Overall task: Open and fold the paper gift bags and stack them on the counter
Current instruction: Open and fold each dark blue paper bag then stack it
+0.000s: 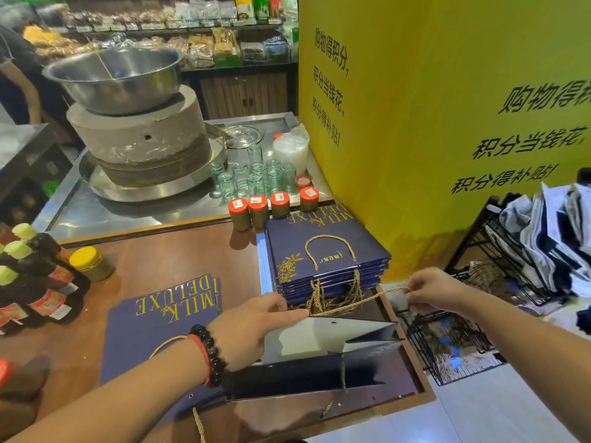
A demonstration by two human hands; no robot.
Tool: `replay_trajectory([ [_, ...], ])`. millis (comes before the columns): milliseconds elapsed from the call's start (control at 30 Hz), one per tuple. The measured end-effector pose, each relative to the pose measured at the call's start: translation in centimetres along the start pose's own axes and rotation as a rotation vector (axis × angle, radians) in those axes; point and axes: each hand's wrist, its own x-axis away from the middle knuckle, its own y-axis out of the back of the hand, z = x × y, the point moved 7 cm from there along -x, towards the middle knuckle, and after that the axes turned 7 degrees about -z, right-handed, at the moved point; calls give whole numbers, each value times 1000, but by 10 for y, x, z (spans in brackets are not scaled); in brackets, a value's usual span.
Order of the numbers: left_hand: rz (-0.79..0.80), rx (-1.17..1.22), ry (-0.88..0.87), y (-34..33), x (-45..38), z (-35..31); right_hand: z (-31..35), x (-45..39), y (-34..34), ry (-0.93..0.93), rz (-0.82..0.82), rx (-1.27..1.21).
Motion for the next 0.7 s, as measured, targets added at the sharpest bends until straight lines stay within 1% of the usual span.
replay_trajectory([
  [33, -3, -28, 4, 2, -1, -4, 18, 5, -5, 40, 21, -51],
  [67, -44, -74, -21, 8, -3, -9, 36, 11, -11, 77, 49, -103],
  [133, -164, -193, -139, 21, -8, -25, 72, 25, -26, 148, 107, -187],
  [167, -196, -219, -167, 23, -11, -30, 87, 32, -35, 190, 138, -200],
  [233, -162, -248, -158, 22, -21, -41, 111, 42, -51, 264, 200, -204],
  [300, -68, -287, -98, 15, -33, -45, 125, 47, -67, 298, 248, -220],
  [367, -48, -281, -67, 12, -42, -51, 131, 50, -78, 308, 281, -230],
  [467, -82, -194, -27, 9, -48, -57, 133, 48, -87, 331, 302, -179],
  [567, -107, -134, 5, 7, -49, -60, 127, 45, -90, 325, 289, -145],
  [700, -110, -121, 9, 6, -50, -61, 122, 43, -91, 333, 274, -115],
])
